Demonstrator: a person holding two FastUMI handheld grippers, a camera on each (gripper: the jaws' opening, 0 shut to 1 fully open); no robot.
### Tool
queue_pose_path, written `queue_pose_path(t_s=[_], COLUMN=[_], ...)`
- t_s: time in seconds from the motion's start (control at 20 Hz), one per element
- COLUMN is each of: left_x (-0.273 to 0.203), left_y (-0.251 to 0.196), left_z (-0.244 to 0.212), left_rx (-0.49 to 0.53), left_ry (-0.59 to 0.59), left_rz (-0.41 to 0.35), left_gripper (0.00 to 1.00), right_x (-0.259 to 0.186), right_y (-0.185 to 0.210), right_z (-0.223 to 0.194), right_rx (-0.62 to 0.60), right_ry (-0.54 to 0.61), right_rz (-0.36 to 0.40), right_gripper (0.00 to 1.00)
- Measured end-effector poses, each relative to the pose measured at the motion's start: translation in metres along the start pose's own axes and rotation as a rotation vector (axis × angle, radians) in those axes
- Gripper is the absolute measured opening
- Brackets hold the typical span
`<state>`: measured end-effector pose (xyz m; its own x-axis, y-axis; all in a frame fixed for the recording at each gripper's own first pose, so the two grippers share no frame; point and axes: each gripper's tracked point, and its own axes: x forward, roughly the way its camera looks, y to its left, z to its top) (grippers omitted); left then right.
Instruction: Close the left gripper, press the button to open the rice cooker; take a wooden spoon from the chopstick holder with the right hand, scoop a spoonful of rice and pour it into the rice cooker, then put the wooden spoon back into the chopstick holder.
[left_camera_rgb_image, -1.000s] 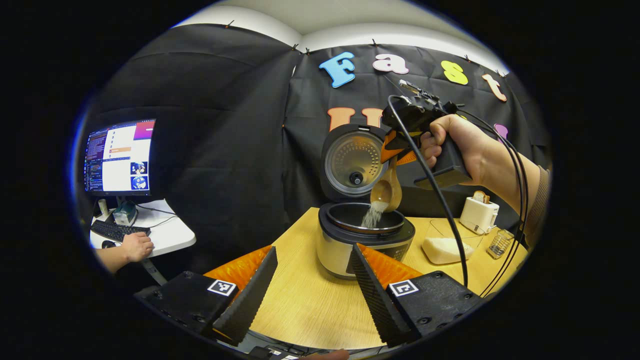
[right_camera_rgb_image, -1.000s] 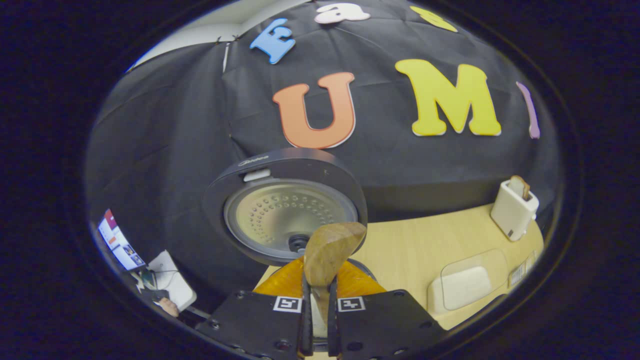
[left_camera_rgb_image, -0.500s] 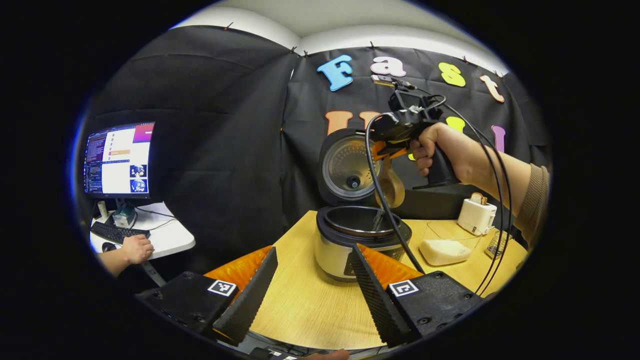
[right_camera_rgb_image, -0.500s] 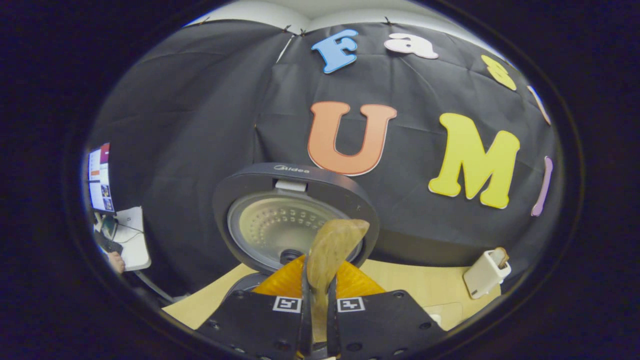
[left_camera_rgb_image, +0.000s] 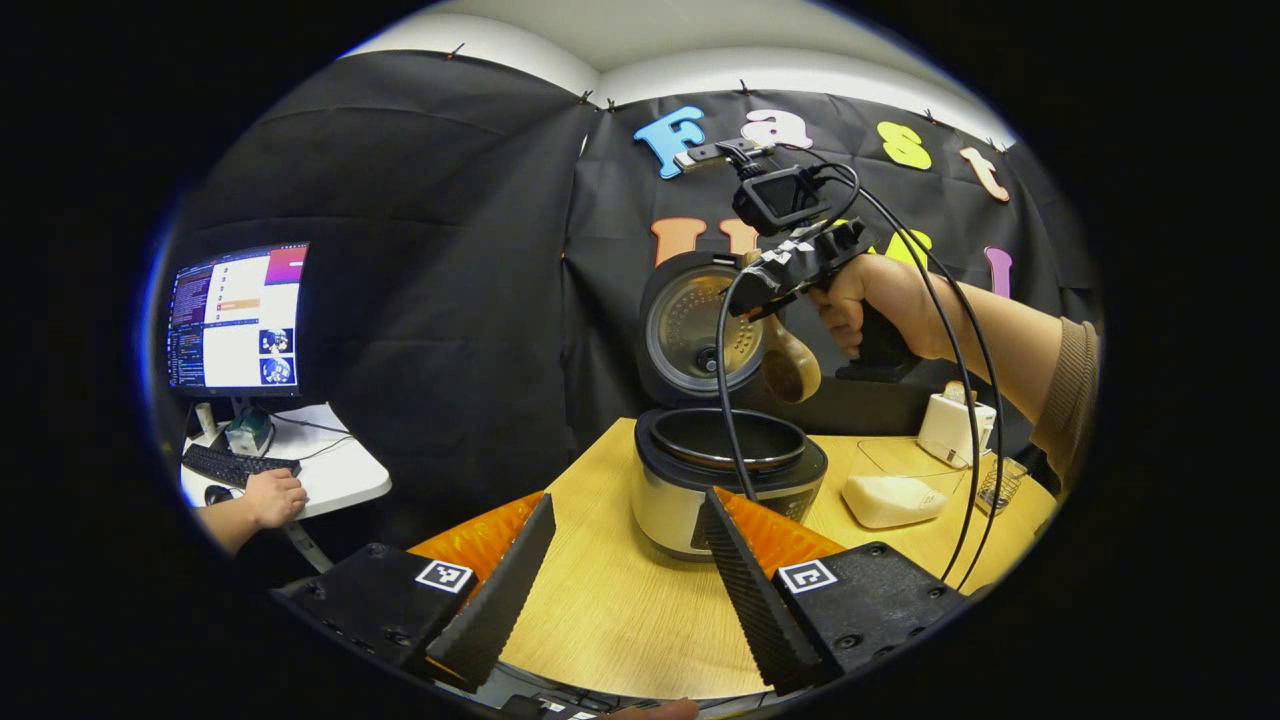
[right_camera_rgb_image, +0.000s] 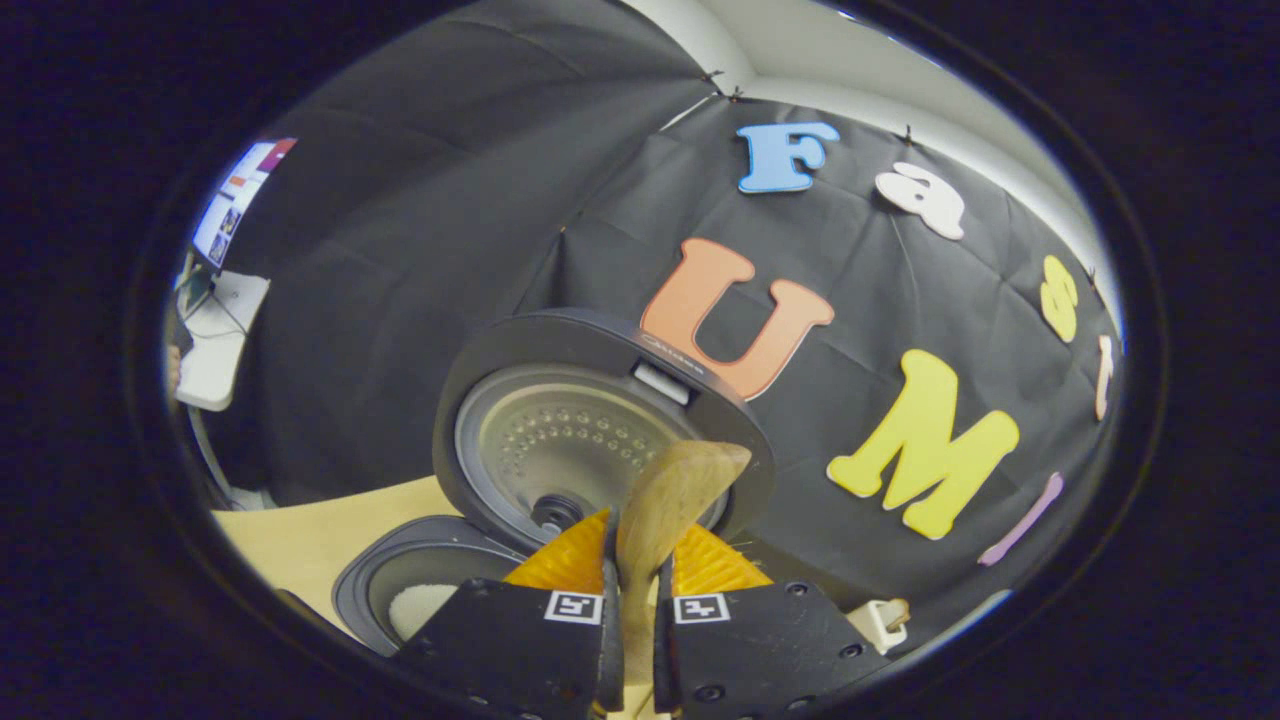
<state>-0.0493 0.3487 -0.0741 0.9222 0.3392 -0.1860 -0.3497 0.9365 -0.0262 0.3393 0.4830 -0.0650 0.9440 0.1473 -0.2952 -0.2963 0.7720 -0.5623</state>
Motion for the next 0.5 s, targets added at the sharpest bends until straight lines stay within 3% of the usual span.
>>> queue_pose_path(t_s=[0.3,0.5], left_x=[-0.001,-0.002], left_y=[0.000,-0.002], left_z=[-0.001,-0.001], left_rx=[0.001,0.009], left_ry=[0.006,0.009], left_rz=[-0.007,-0.019], left_gripper=[0.95,0.95], right_x=[-0.019,-0.036], right_y=[-0.022,-0.069], right_z=[0.005,-0.013], right_rx=[0.030,0.107], right_ry=[-0.053,-0.038], right_rz=[-0.034,-0.060], right_gripper=[0.14,0.11])
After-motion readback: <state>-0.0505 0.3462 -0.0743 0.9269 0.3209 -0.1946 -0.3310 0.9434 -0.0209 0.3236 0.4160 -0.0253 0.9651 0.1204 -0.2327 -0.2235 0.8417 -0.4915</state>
